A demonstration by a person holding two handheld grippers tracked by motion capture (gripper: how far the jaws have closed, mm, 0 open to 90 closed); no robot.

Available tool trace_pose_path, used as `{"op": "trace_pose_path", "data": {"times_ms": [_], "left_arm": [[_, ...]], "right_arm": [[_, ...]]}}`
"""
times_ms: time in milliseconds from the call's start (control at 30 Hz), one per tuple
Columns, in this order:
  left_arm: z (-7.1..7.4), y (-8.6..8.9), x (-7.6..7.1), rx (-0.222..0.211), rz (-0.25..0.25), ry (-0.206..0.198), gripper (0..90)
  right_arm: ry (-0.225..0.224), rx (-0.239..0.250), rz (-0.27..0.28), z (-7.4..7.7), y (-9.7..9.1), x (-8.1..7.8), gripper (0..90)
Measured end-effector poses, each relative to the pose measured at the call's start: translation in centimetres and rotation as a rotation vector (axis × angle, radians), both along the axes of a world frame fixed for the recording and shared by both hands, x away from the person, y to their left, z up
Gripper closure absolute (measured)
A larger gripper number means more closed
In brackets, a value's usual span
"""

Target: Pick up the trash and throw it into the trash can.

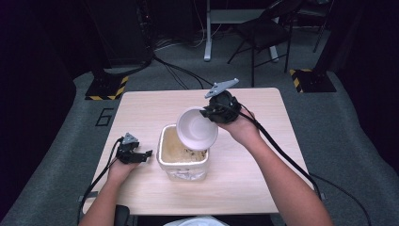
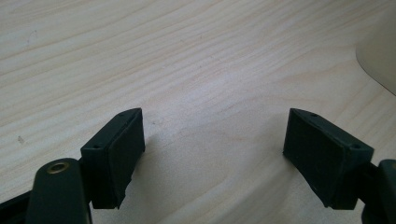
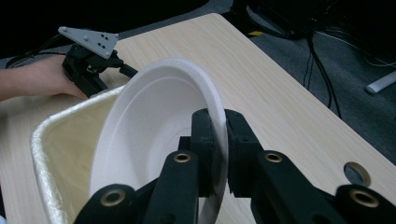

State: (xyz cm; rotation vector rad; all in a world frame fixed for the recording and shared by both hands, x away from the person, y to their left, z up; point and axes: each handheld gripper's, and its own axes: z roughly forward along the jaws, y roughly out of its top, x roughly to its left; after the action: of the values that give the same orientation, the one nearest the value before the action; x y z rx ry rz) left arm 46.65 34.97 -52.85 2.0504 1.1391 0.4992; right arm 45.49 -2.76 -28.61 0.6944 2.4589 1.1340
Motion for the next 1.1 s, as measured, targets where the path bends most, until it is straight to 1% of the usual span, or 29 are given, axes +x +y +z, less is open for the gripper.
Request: {"op": "trace_pose_path", "data": {"times_ms": [33,100,133,200,233,300,333,533,567,633,667,800,933,1100], "left_arm": [[0.0,0.0,0.0,0.001,-0.001,0.000,20.4],[0.0,0.0,0.0,0.001,-0.001,0.000,20.4],[0.0,0.0,0.0,0.001,-0.001,0.000,20.4],[0.0,0.0,0.0,0.002,-0.003,0.000,20.4],[0.0,0.0,0.0,0.001,-0.002,0.000,20.4],[0.0,0.0,0.0,0.003,-0.004,0.000,20.4],[0.0,0.0,0.0,0.002,-0.004,0.000,20.4],[0.0,0.0,0.0,0.002,-0.002,0.000,20.4],[0.0,0.0,0.0,0.002,-0.003,0.000,20.4],[0.0,0.0,0.0,0.003,-0.004,0.000,20.4],[0.0,0.0,0.0,0.003,-0.004,0.000,20.4],[0.0,0.0,0.0,0.002,-0.003,0.000,20.4],[0.0,0.0,0.0,0.002,-0.002,-0.002,20.4],[0.0,0.0,0.0,0.003,-0.004,0.000,20.4]], "right_arm": [[0.001,0.000,0.008,-0.2,0.5,0.0,83.3],[0.008,0.001,0.008,-0.2,0.7,0.0,83.3],[0.010,-0.007,0.013,-0.5,1.2,0.0,83.3],[0.006,-0.011,0.020,-0.6,1.3,0.1,83.3],[0.016,-0.007,0.016,-0.8,1.6,0.0,83.3],[0.014,-0.012,0.025,-1.0,1.9,0.1,83.3],[0.022,-0.011,0.028,-1.2,2.2,0.1,83.3],[0.026,-0.016,0.036,-1.9,2.7,0.2,83.2],[0.025,-0.021,0.044,-2.1,2.9,0.3,83.2],[0.028,-0.023,0.043,-2.2,3.0,0.2,83.2],[0.023,-0.025,0.048,-2.3,3.2,0.3,83.2],[0.029,-0.039,0.044,-2.8,3.6,0.3,83.2],[0.036,-0.050,0.051,-3.3,4.0,0.3,83.1],[0.032,-0.060,0.059,-3.9,4.4,0.4,83.0]]}}
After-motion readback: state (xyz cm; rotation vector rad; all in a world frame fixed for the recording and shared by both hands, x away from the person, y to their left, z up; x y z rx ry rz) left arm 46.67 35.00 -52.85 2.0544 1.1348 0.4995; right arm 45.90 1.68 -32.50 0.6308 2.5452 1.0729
